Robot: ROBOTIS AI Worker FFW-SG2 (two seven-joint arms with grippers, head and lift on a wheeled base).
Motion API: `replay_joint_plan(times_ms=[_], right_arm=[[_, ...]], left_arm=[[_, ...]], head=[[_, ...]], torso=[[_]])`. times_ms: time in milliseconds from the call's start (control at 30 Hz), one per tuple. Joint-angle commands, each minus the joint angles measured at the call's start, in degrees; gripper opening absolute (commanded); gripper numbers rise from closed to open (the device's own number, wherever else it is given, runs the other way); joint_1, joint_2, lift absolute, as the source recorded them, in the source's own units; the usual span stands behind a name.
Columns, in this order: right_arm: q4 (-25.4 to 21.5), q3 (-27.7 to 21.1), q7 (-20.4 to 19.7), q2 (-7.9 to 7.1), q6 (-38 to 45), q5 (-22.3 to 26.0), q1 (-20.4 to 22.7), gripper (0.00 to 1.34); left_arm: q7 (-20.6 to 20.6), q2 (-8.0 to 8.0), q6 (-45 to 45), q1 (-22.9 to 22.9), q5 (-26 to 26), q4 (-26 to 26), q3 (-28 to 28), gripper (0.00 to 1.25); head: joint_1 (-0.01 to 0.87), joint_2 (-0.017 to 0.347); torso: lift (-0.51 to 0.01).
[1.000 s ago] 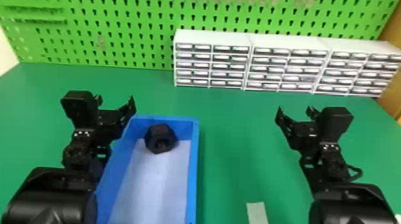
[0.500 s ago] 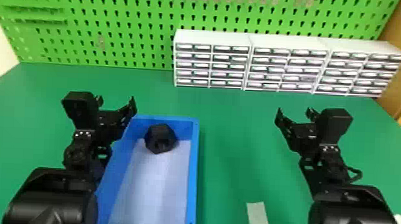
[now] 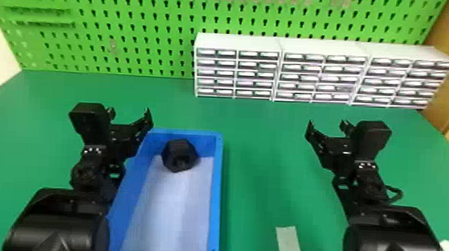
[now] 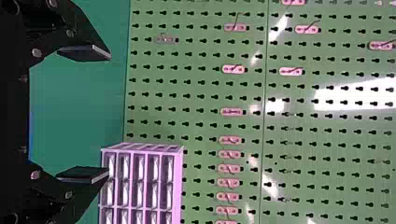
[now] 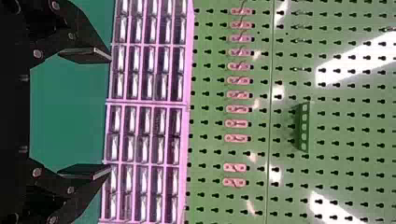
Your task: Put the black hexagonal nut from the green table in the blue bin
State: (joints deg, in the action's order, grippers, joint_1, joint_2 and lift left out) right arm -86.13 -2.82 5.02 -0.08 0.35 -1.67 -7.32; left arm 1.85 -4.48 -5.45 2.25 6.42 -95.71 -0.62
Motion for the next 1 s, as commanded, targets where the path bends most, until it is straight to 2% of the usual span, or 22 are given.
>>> replay_joint_plan(times_ms=[0, 600, 700, 967], right_arm=[[0.1, 0.1, 0.0, -0.09, 0.0, 0.0, -0.1, 0.9], [0.2, 0.7, 0.0, -0.27, 0.1, -0.1, -0.2, 0.9], [-0.1, 0.7, 0.0, -0.79, 0.1, 0.1, -0.1, 0.9], [-0.1, 0.1, 0.0, -0.53, 0.1, 0.0, 0.2, 0.9]], left_arm=[[0.0, 0.0, 0.0, 0.2, 0.0, 0.0, -0.1, 0.87], [0.0, 0.0, 0.0, 0.5, -0.1, 0.3, -0.3, 0.87], [0.0, 0.09, 0.0, 0.7, -0.3, 0.5, -1.0, 0.87], [0.0, 0.0, 0.0, 0.6, 0.0, 0.5, -1.1, 0.87]], head=[[0.686, 0.051], [0.686, 0.051], [0.686, 0.051], [0.686, 0.051]], torso=[[-0.096], [-0.096], [-0.096], [-0.096]])
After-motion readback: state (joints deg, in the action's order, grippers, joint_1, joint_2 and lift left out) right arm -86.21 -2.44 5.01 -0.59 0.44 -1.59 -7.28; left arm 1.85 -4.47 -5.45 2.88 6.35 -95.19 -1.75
